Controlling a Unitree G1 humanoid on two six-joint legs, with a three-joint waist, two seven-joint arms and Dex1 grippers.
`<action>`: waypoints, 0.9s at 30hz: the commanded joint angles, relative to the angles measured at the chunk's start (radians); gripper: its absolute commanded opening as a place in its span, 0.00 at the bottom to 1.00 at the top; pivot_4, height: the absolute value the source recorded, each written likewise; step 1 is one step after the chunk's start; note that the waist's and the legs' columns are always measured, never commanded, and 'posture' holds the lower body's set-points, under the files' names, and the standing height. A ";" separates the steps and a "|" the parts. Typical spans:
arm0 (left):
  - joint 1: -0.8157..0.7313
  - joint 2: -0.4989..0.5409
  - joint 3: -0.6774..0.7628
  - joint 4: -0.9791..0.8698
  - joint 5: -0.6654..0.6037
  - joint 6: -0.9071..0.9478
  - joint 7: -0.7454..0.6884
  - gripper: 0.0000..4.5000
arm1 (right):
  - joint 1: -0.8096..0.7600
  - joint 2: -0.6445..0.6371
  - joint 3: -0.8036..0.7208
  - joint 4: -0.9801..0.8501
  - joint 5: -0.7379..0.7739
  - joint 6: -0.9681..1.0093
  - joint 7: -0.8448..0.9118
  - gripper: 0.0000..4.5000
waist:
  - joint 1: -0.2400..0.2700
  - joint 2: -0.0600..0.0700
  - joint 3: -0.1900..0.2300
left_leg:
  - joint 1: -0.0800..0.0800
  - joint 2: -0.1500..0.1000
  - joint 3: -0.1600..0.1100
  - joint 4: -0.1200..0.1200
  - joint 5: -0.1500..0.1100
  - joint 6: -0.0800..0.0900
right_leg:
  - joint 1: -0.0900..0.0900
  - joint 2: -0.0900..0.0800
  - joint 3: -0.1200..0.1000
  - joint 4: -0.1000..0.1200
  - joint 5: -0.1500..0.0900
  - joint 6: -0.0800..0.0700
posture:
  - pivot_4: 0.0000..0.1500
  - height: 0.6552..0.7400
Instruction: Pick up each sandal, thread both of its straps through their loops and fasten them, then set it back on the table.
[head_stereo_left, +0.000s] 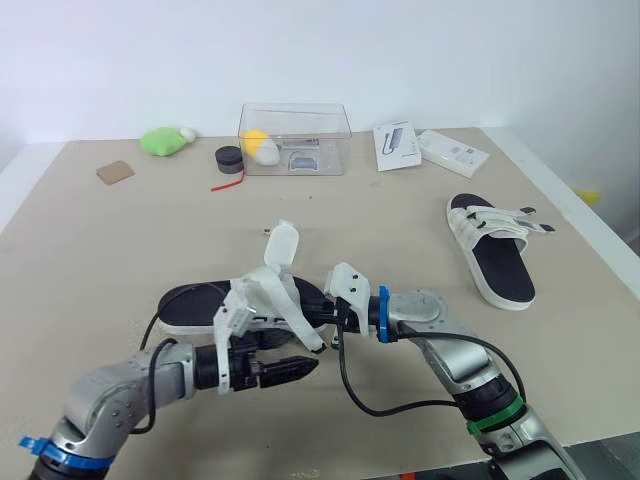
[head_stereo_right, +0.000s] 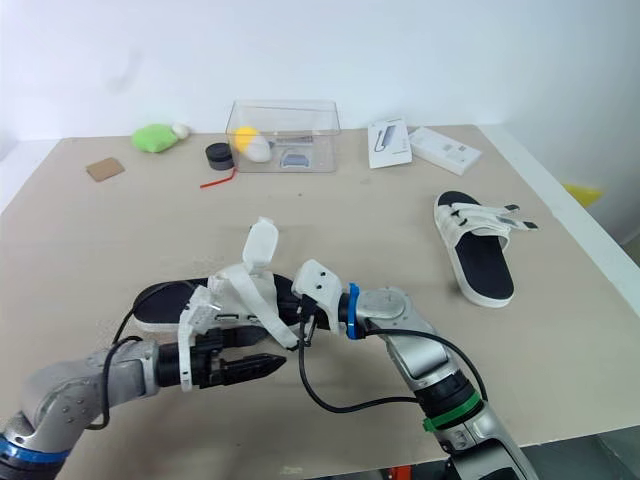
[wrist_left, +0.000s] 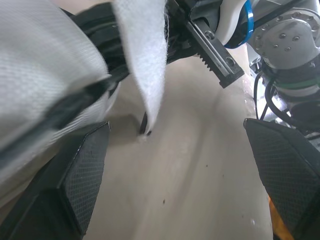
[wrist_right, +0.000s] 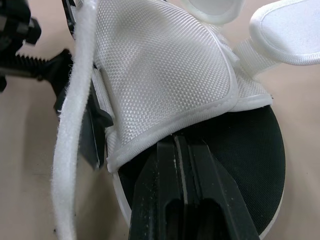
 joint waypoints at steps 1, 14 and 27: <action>0.005 -0.028 0.021 -0.017 0.003 -0.016 0.019 0.99 | 0.014 -0.004 0.019 -0.012 -0.004 0.010 0.003 0.00 | 0.000 0.000 0.000 | 0.000 0.000 0.000 0.000 0.000 0.000 | 0.000 0.000 0.000 0.000 0.000 0.000 | 1.00 1.00; 0.003 -0.046 0.037 -0.018 -0.007 0.000 0.021 0.01 | 0.014 -0.007 0.022 -0.010 -0.003 0.004 0.004 0.00 | -0.001 0.000 0.000 | 0.000 0.000 0.000 0.001 0.000 0.000 | 0.000 0.000 0.000 0.000 0.000 0.000 | 1.00 1.00; -0.099 0.261 0.204 0.003 -0.185 0.143 -0.203 0.01 | 0.011 -0.008 0.035 -0.002 -0.008 0.002 0.009 0.00 | -0.003 0.000 0.001 | 0.000 0.001 0.000 -0.001 0.000 0.000 | -0.001 0.001 0.001 0.000 0.000 -0.001 | 1.00 1.00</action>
